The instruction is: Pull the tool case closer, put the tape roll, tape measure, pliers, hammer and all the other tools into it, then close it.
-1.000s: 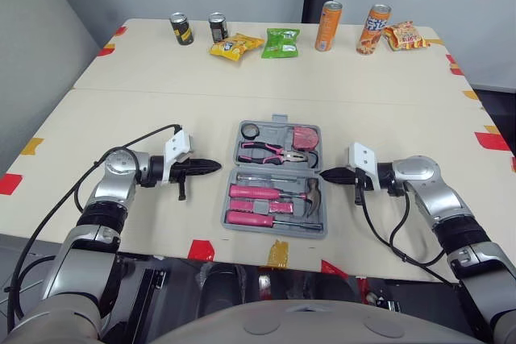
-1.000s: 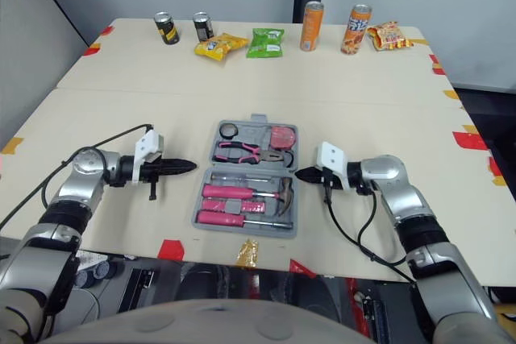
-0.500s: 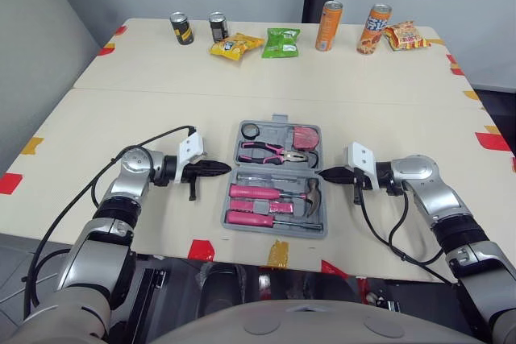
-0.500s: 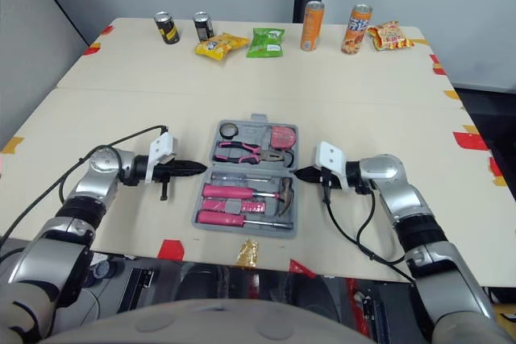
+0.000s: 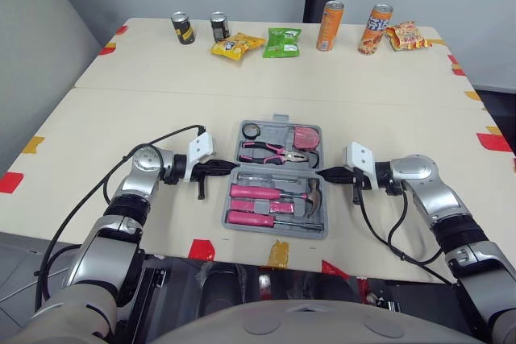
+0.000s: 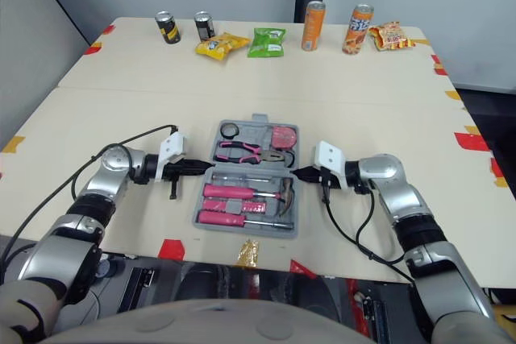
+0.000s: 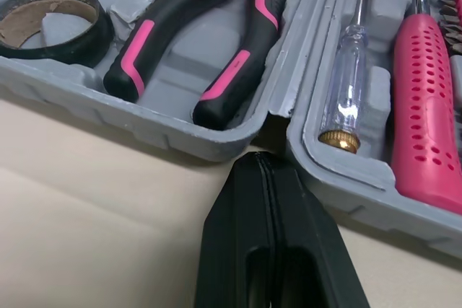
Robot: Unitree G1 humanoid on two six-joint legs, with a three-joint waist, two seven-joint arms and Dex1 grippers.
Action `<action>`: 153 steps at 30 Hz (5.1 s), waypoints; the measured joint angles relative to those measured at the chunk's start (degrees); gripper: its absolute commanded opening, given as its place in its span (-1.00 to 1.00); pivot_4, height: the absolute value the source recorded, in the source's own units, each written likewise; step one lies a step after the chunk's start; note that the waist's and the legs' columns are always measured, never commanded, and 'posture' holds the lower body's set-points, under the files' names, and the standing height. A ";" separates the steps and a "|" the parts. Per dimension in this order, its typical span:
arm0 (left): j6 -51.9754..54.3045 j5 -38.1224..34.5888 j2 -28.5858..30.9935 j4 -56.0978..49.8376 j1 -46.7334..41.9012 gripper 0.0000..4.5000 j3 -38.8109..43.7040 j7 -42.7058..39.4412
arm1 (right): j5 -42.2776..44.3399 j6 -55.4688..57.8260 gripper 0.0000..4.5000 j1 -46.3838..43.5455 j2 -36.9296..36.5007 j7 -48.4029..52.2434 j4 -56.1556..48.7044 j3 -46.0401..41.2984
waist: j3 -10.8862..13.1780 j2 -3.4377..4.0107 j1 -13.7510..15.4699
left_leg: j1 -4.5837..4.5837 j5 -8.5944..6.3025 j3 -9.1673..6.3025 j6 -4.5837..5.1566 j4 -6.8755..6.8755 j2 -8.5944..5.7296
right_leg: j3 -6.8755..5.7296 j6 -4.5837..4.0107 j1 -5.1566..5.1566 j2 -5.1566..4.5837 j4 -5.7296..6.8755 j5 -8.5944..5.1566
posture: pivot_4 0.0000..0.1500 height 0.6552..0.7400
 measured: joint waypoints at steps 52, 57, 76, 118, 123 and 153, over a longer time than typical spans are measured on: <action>12.39 -1.31 4.43 -22.28 12.20 -1.00 -2.35 -3.11 | 1.95 8.24 -0.99 9.76 -3.71 2.73 -14.97 1.03 | 0.00 0.00 -0.45 | 0.17 -0.01 0.07 0.00 -0.17 0.06 | -0.02 0.03 0.09 0.00 -0.41 0.01 | 1.00 0.96; 12.20 -1.31 4.21 -21.55 11.79 -1.00 -2.34 -3.10 | 1.76 7.90 -0.99 9.76 -3.64 2.48 -14.88 1.02 | 0.00 0.00 -0.45 | 0.25 -0.01 0.09 0.00 -0.18 0.06 | -0.01 0.03 0.12 0.00 -0.40 0.01 | 1.00 0.96; 11.39 -3.14 4.86 -22.66 12.99 -1.00 -0.02 -0.27 | 4.88 7.41 -0.99 10.42 -5.55 1.93 -15.10 -2.14 | 0.09 -0.03 -0.46 | 0.19 -0.01 0.10 0.01 -0.22 0.06 | 0.00 0.03 0.11 0.00 -0.49 0.01 | 1.00 0.96; 10.87 -4.53 13.47 -47.98 27.31 -1.00 -10.30 1.90 | 22.18 58.27 0.98 -11.55 5.78 -6.35 3.64 -10.51 | -0.10 0.12 -0.38 | 0.39 0.11 0.35 -0.22 -0.38 0.15 | 0.20 0.04 0.11 0.11 -0.42 0.02 | 1.00 0.96; 10.63 -4.72 13.47 -47.75 27.30 -1.00 -10.29 1.93 | 25.09 58.20 0.98 -11.26 6.02 -1.90 3.24 -12.06 | -0.10 0.12 -0.33 | 0.38 0.11 0.36 -0.22 -0.37 0.15 | 0.21 0.04 0.09 0.11 -0.39 0.02 | 1.00 0.96; 24.39 -27.88 24.11 -47.99 41.61 -0.61 20.19 -2.60 | 41.37 56.19 1.00 19.11 -14.44 17.11 -36.09 -12.14 | -0.01 -0.02 2.03 | 0.33 0.04 0.36 -0.35 -0.53 0.36 | 0.22 0.02 -0.08 0.30 -0.67 0.01 | 1.00 0.96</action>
